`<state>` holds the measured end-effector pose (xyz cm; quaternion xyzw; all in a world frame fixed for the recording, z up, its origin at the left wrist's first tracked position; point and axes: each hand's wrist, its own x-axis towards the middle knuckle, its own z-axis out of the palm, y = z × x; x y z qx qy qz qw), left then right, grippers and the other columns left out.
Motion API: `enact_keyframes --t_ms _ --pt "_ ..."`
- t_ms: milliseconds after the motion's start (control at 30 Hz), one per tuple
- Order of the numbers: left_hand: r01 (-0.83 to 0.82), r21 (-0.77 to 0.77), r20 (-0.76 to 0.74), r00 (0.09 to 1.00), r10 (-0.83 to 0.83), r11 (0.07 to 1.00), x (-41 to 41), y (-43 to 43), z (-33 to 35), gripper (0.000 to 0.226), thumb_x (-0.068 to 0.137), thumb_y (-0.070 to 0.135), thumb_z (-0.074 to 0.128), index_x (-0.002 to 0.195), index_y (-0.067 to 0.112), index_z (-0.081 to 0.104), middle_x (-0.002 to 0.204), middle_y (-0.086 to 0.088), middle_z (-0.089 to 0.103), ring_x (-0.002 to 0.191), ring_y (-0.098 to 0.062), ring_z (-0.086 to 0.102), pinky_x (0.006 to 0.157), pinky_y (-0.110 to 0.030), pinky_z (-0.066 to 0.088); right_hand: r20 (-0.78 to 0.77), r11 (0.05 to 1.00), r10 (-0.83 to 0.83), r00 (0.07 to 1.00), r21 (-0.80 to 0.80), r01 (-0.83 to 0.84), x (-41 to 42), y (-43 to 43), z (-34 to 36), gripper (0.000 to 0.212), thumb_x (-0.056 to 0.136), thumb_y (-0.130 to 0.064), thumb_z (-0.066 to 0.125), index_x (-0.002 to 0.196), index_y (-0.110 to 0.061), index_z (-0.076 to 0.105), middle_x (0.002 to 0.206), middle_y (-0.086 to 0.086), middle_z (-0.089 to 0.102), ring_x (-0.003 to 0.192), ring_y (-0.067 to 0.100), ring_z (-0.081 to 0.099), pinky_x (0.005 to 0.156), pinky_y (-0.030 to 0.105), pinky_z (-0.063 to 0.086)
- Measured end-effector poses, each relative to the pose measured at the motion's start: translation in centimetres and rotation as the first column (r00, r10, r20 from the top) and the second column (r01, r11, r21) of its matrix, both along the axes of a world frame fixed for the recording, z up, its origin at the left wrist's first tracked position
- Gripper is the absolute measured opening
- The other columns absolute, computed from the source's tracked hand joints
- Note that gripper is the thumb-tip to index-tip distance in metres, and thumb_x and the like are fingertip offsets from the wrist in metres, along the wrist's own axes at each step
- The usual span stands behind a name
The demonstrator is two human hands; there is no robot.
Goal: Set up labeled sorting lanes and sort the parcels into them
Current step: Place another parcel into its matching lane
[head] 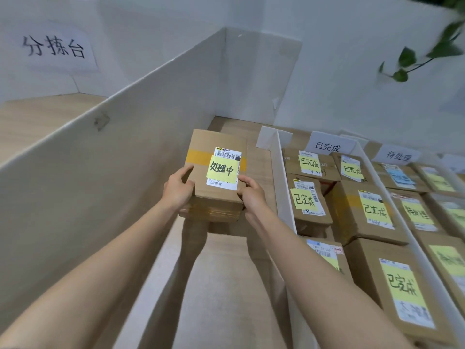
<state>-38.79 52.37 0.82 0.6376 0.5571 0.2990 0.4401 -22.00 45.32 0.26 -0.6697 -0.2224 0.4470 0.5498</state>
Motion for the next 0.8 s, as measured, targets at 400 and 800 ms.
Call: enact_keyframes --t_ms 400,800 --pt "0.083 0.042 0.240 0.967 -0.091 0.996 3.3 -3.6 6.5 0.054 0.088 -0.006 0.047 0.137 0.016 0.048 0.130 0.008 0.050 0.111 -0.005 0.048 0.091 -0.022 0.041 0.039 0.992 -0.082 0.996 0.101 0.077 2.6 -5.0 6.3 0.044 0.086 0.007 0.042 0.104 -0.029 0.061 0.116 0.000 0.064 0.109 0.028 0.061 0.093 0.043 0.050" --pt "0.265 0.070 0.352 0.896 -0.273 0.962 8.5 -11.6 12.5 0.060 0.085 -0.004 0.049 0.139 0.023 0.044 0.143 0.004 0.046 0.123 -0.025 0.053 0.081 -0.028 0.050 0.082 0.965 -0.213 0.974 0.174 0.197 7.0 -14.7 12.7 0.042 0.091 0.005 0.042 0.095 -0.033 0.060 0.109 -0.003 0.064 0.105 0.024 0.062 0.088 0.040 0.051"
